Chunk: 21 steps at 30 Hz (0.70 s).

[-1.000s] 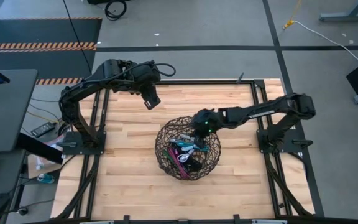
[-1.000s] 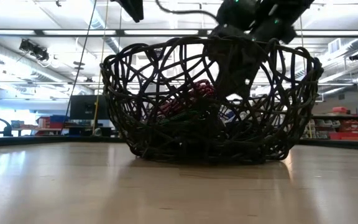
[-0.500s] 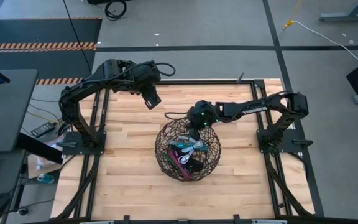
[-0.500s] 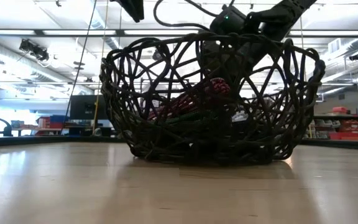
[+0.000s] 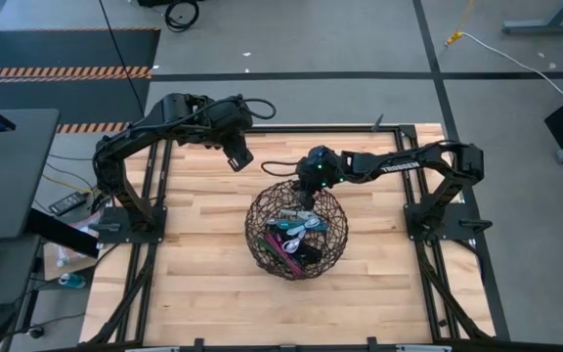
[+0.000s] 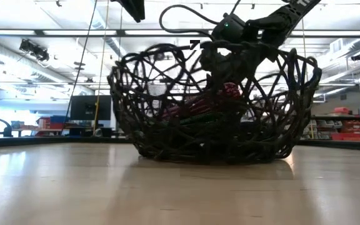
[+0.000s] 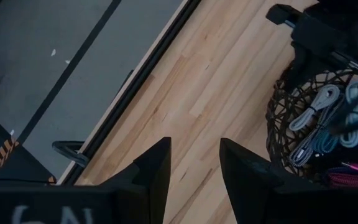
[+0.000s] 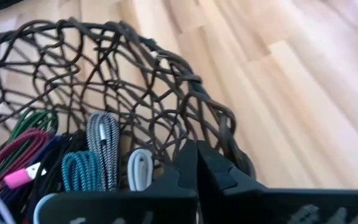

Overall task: Pick and place USB-C Cables
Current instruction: Adjust the black wire basket on the table

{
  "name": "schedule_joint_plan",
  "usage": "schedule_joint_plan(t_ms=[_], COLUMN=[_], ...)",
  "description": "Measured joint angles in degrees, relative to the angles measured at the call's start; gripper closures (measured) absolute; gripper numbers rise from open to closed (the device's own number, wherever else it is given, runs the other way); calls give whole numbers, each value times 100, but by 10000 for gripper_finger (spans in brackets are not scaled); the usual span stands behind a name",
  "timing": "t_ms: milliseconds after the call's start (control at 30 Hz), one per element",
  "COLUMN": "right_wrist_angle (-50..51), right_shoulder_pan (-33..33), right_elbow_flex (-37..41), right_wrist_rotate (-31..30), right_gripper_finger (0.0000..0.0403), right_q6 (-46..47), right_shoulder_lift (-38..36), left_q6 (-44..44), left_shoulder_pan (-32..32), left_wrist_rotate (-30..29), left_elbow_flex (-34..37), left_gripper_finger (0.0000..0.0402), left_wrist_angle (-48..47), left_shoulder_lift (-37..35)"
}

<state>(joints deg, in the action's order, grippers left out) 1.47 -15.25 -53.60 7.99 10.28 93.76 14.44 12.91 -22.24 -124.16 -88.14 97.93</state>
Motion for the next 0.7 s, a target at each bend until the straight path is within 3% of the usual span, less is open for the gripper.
schedule_joint_plan(t_ms=[467, 700], right_wrist_angle=[-368, -412], right_shoulder_pan=[-328, -322], right_elbow_flex=[0, -199], right_wrist_rotate=[84, 512], right_gripper_finger=[403, 403], right_q6=[-146, -96], right_shoulder_lift=[-2, -2], left_q6=[0, 0], left_shoulder_pan=[-2, -2], left_wrist_rotate=[0, 0], left_elbow_flex=[0, 0], left_gripper_finger=[258, 258], left_wrist_angle=[0, 0], left_shoulder_lift=[0, 0])
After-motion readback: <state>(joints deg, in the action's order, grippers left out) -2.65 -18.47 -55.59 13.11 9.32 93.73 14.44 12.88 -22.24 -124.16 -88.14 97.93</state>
